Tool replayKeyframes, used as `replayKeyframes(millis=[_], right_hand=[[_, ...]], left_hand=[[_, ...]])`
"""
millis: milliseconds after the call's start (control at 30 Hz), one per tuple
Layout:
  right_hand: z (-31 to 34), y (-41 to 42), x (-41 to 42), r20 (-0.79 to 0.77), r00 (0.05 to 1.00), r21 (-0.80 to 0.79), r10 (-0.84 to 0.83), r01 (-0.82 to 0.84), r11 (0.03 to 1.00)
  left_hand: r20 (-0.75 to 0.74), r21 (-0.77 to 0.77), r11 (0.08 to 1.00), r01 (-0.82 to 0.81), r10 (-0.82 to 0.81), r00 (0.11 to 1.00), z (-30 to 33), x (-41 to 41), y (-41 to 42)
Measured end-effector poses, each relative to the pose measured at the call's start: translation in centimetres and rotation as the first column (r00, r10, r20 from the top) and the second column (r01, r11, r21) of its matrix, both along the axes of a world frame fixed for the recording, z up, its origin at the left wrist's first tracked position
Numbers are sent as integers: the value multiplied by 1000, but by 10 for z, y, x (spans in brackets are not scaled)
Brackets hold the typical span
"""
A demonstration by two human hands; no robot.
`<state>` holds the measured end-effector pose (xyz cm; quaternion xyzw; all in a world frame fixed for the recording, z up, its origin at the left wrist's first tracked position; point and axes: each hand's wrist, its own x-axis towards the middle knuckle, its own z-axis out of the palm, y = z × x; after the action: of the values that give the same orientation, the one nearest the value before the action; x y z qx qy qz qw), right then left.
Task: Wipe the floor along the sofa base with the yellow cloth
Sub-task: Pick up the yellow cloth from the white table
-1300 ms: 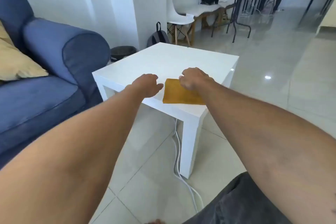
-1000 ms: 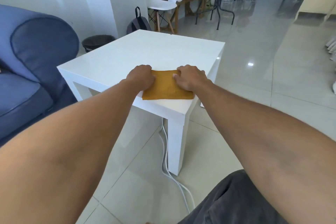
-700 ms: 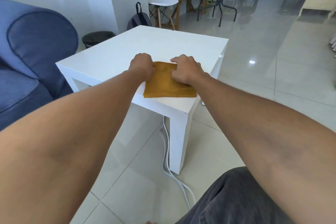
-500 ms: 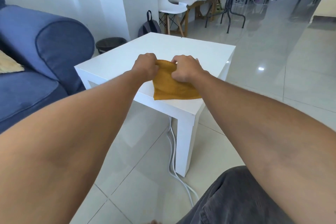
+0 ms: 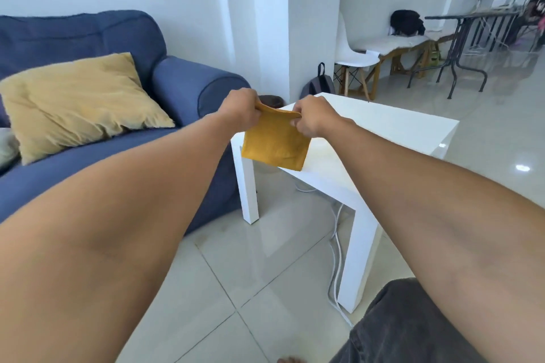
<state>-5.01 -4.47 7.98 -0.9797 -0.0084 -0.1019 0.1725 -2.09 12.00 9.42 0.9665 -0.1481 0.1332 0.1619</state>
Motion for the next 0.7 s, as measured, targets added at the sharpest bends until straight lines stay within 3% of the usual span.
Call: replayKeyframes(millis=[333,533,700], right_hand=[[22,158,-14,-73,924,-32,375,-378,925],[-1,272,-28,-184,817,-39,547,-562,826],[-54,366,-46,-328,721,-36,610,-655,755]], left_hand=[[-70,120,953,-280,289,955,14,-63,170],[-212,163,898,-410,437,874,-14,-115,277],[-319,183,857,-481,515,796,-74,-152,366]])
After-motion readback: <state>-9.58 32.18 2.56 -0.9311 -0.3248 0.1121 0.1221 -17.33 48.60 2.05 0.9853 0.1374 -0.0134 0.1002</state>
